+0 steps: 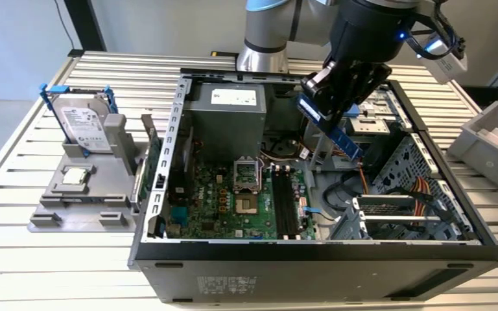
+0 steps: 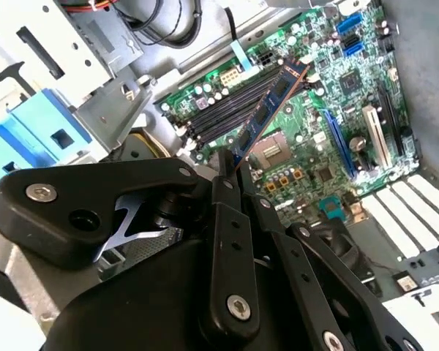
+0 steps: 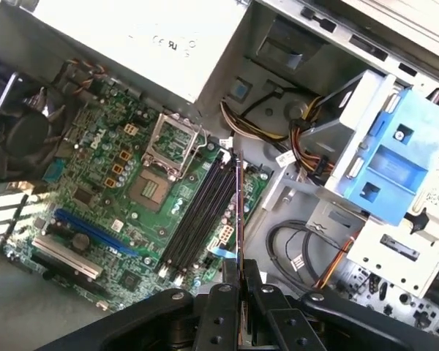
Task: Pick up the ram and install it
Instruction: 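Insert the ram into the slot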
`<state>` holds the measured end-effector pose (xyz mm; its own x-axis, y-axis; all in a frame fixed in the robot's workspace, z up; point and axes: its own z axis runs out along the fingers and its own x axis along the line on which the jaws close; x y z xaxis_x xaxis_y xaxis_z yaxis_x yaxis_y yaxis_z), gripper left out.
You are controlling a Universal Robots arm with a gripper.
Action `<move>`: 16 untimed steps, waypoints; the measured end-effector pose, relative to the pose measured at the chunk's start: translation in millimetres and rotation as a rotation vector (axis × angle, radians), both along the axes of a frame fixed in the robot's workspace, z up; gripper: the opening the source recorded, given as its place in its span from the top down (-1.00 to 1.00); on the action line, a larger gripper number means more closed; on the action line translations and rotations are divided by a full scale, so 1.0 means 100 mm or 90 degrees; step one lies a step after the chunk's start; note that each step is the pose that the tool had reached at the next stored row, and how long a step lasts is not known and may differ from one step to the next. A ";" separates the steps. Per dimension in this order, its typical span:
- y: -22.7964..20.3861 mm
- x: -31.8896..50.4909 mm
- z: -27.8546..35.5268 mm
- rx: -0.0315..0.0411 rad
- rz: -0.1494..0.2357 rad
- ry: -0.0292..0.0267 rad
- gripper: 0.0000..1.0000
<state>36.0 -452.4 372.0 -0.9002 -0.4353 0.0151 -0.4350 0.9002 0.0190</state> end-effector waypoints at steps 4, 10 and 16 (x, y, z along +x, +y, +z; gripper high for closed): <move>0.000 -0.001 -0.003 0.0000 -0.032 0.0000 1.00; 0.000 0.000 -0.008 0.0001 -0.079 0.0000 1.00; 0.000 0.000 -0.013 0.0000 -0.126 0.0000 1.00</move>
<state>35.9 -452.4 370.7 -0.9681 -0.2501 0.0151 -0.2498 0.9681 0.0190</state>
